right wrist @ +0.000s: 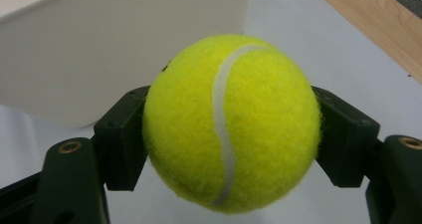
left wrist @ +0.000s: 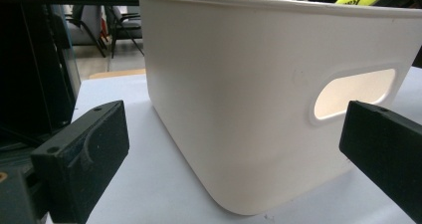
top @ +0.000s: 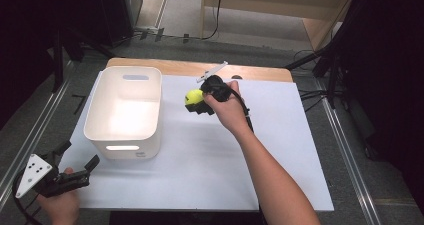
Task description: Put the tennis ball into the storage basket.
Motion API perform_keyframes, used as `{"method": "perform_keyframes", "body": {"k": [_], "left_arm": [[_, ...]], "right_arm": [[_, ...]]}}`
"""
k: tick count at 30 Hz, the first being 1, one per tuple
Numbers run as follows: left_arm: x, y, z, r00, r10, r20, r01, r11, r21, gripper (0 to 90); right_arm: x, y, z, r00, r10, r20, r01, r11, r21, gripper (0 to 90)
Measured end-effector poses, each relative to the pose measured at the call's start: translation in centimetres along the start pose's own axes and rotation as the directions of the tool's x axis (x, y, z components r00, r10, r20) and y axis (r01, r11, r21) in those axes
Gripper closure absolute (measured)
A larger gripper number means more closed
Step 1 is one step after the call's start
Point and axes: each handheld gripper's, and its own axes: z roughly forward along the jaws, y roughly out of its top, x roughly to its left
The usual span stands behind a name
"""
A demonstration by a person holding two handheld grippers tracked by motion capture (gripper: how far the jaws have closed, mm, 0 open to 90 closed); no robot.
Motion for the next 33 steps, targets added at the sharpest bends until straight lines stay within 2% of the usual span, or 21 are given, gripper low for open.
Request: {"method": "perform_keyframes", "body": {"k": [3, 4, 9, 13, 23, 26, 28, 29, 33], "left_arm": [[0.0, 0.0, 0.0, 1.0, 0.0, 0.001, 0.0, 1.0, -0.001, 0.0], [0.0, 0.0, 0.0, 1.0, -0.001, -0.001, 0.001, 1.0, 0.001, 0.0], [0.0, 0.0, 0.0, 1.0, -0.002, 0.003, 0.002, 1.0, -0.003, 0.0], [0.0, 0.0, 0.0, 1.0, -0.003, 0.002, 0.003, 1.0, -0.007, 0.0], [0.0, 0.0, 0.0, 1.0, -0.005, 0.003, 0.005, 1.0, -0.004, 0.0], [0.0, 0.0, 0.0, 1.0, -0.006, 0.002, 0.006, 1.0, -0.006, 0.0], [0.0, 0.0, 0.0, 1.0, -0.002, 0.003, 0.002, 1.0, -0.004, 0.0], [0.0, 0.0, 0.0, 1.0, -0.002, 0.001, 0.002, 1.0, -0.002, 0.0], [0.0, 0.0, 0.1, 1.0, -0.002, 0.002, 0.002, 1.0, -0.003, 0.0]], "right_arm": [[0.1, 0.4, -0.1, 0.9999, -0.013, -0.01, 0.013, 1.0, -0.004, 24.3], [0.2, 0.5, -0.1, 0.9999, -0.001, -0.011, 0.001, 1.0, -0.002, 24.3], [0.4, 0.8, 0.0, 0.9998, -0.006, -0.018, 0.006, 1.0, -0.006, 24.3], [0.6, 1.2, -0.1, 0.9994, -0.024, -0.026, 0.024, 1.0, -0.008, 24.3], [1.6, 2.6, -0.6, 0.998, -0.052, -0.035, 0.052, 0.998, -0.026, 24.3], [1.9, 3.0, -0.6, 0.9981, -0.047, -0.04, 0.046, 0.999, -0.027, 24.4], [2.1, 3.2, -0.7, 0.9971, -0.063, -0.041, 0.062, 0.998, -0.031, 24.3], [2.3, 3.4, -0.7, 0.9976, -0.055, -0.042, 0.053, 0.998, -0.032, 24.3], [2.7, 4.0, -0.8, 0.9959, -0.079, -0.045, 0.077, 0.996, -0.043, 24.4]]}}
